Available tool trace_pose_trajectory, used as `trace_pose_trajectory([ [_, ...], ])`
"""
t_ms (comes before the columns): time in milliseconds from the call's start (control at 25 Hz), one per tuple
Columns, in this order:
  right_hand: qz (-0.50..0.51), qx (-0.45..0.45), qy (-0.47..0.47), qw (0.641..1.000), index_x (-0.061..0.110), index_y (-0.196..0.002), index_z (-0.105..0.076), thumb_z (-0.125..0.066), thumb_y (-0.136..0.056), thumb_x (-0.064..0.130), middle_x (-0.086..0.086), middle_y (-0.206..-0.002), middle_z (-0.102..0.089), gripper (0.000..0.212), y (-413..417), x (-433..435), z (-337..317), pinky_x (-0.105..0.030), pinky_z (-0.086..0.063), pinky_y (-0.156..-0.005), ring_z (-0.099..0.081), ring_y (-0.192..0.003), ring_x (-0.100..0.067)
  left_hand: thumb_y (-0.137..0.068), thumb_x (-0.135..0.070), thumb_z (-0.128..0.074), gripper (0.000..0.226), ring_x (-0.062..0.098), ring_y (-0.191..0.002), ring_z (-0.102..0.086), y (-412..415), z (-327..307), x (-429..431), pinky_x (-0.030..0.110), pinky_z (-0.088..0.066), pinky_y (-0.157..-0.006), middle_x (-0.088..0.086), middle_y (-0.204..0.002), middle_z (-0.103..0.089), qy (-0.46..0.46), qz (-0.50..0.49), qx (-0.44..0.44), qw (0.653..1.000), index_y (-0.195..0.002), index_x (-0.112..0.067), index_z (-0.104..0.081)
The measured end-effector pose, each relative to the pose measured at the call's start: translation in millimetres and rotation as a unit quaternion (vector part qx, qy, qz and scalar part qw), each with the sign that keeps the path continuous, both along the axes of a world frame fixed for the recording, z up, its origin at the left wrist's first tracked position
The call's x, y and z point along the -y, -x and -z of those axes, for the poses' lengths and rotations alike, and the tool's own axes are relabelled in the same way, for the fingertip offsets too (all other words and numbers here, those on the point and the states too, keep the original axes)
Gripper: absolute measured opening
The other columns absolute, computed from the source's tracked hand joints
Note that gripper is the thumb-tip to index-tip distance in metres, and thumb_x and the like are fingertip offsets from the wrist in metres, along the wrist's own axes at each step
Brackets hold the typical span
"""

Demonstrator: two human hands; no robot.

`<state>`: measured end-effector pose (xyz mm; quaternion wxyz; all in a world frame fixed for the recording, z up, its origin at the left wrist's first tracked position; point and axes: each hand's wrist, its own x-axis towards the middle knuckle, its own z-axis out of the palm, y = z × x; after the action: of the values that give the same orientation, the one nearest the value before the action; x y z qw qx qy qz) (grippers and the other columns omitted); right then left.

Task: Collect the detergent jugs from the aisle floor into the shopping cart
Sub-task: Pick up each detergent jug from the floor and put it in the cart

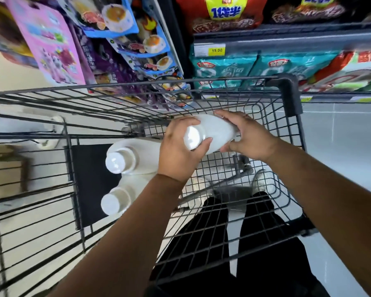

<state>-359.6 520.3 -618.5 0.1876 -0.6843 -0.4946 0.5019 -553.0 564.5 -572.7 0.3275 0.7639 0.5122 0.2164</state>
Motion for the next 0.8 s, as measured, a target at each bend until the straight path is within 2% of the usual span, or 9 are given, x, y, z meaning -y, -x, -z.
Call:
trace_pose_trajectory([
  [80,0.045,-0.003,-0.004,0.999,0.045,-0.144,-0.032,-0.086,-0.066,0.021,0.002,-0.138,-0.043,0.097,-2.0,6.2,-16.7,-0.027,-0.045,-0.094,-0.049,-0.120,-0.020,-0.073,-0.030,-0.078,0.048,0.012,-0.109,-0.052,0.6,-12.0,-4.7,0.004,-0.030,-0.092,0.003,-0.116,-0.063,0.049,0.024,-0.027,0.998,-0.115,-0.015,-0.061],
  [120,0.066,-0.001,-0.011,0.998,0.043,-0.144,-0.033,-0.086,-0.066,0.021,0.000,-0.140,-0.043,0.097,-2.7,11.1,-27.5,-0.021,-0.046,-0.086,-0.052,-0.117,-0.019,-0.074,-0.029,-0.080,0.056,0.014,-0.114,-0.052,1.3,-17.9,-6.7,0.008,-0.032,-0.096,0.001,-0.122,-0.061,0.073,0.038,-0.043,0.996,-0.123,-0.017,-0.057],
  [160,0.083,0.006,-0.018,0.996,0.042,-0.144,-0.033,-0.086,-0.066,0.023,-0.002,-0.141,-0.043,0.096,-3.3,16.7,-37.9,-0.019,-0.044,-0.085,-0.053,-0.117,-0.019,-0.074,-0.029,-0.081,0.063,0.016,-0.118,-0.052,0.9,-24.4,-8.2,0.014,-0.033,-0.100,0.001,-0.127,-0.060,0.089,0.054,-0.056,0.993,-0.130,-0.017,-0.053],
  [280,0.123,0.022,-0.039,0.991,0.038,-0.145,-0.035,-0.085,-0.068,0.026,-0.004,-0.143,-0.042,0.092,-5.4,36.7,-70.5,-0.020,-0.031,-0.101,-0.044,-0.129,-0.019,-0.075,-0.030,-0.081,0.069,0.020,-0.122,-0.051,-4.3,-47.5,-7.9,0.030,-0.038,-0.106,0.003,-0.132,-0.057,0.093,0.087,-0.078,0.989,-0.135,-0.018,-0.050],
  [360,0.162,0.020,-0.056,0.985,0.035,-0.145,-0.036,-0.084,-0.070,0.026,-0.004,-0.145,-0.042,0.089,-12.9,54.3,-95.8,-0.018,-0.029,-0.103,-0.042,-0.132,-0.017,-0.076,-0.030,-0.079,0.067,0.019,-0.123,-0.051,-10.9,-71.0,-2.9,0.031,-0.039,-0.106,0.003,-0.133,-0.056,0.082,0.099,-0.072,0.989,-0.135,-0.021,-0.049],
  [480,0.208,0.043,-0.088,0.973,0.034,-0.143,-0.039,-0.082,-0.073,0.029,-0.004,-0.142,-0.044,0.083,-36.8,86.8,-136.6,-0.028,-0.034,-0.107,-0.042,-0.131,-0.019,-0.079,-0.035,-0.076,0.063,0.021,-0.122,-0.052,-33.4,-108.8,12.0,0.028,-0.039,-0.103,0.003,-0.134,-0.053,0.059,0.153,-0.064,0.984,-0.136,-0.026,-0.048],
  [560,0.234,0.056,-0.102,0.965,0.037,-0.142,-0.039,-0.081,-0.074,0.031,-0.004,-0.142,-0.043,0.080,-53.1,112.0,-157.1,-0.039,-0.040,-0.106,-0.043,-0.130,-0.021,-0.080,-0.038,-0.074,0.062,0.019,-0.124,-0.050,-52.8,-128.9,26.6,0.022,-0.036,-0.100,0.000,-0.136,-0.051,0.046,0.182,-0.063,0.980,-0.135,-0.030,-0.048],
  [640,0.269,0.069,-0.120,0.953,0.042,-0.141,-0.038,-0.080,-0.075,0.034,-0.003,-0.141,-0.041,0.078,-78.9,146.2,-177.2,-0.043,-0.042,-0.104,-0.043,-0.128,-0.021,-0.081,-0.041,-0.073,0.063,0.016,-0.127,-0.046,-85.0,-148.0,49.6,0.017,-0.031,-0.097,-0.002,-0.141,-0.048,0.044,0.217,-0.059,0.973,-0.137,-0.032,-0.045],
  [800,0.347,0.093,-0.150,0.921,0.053,-0.133,-0.039,-0.080,-0.074,0.033,0.001,-0.139,-0.043,0.074,-142.4,236.9,-212.0,-0.046,-0.045,-0.100,-0.046,-0.124,-0.020,-0.080,-0.044,-0.073,0.069,0.013,-0.131,-0.045,-164.7,-177.3,107.6,0.023,-0.034,-0.104,-0.005,-0.144,-0.047,0.065,0.299,-0.031,0.951,-0.139,-0.038,-0.038],
])
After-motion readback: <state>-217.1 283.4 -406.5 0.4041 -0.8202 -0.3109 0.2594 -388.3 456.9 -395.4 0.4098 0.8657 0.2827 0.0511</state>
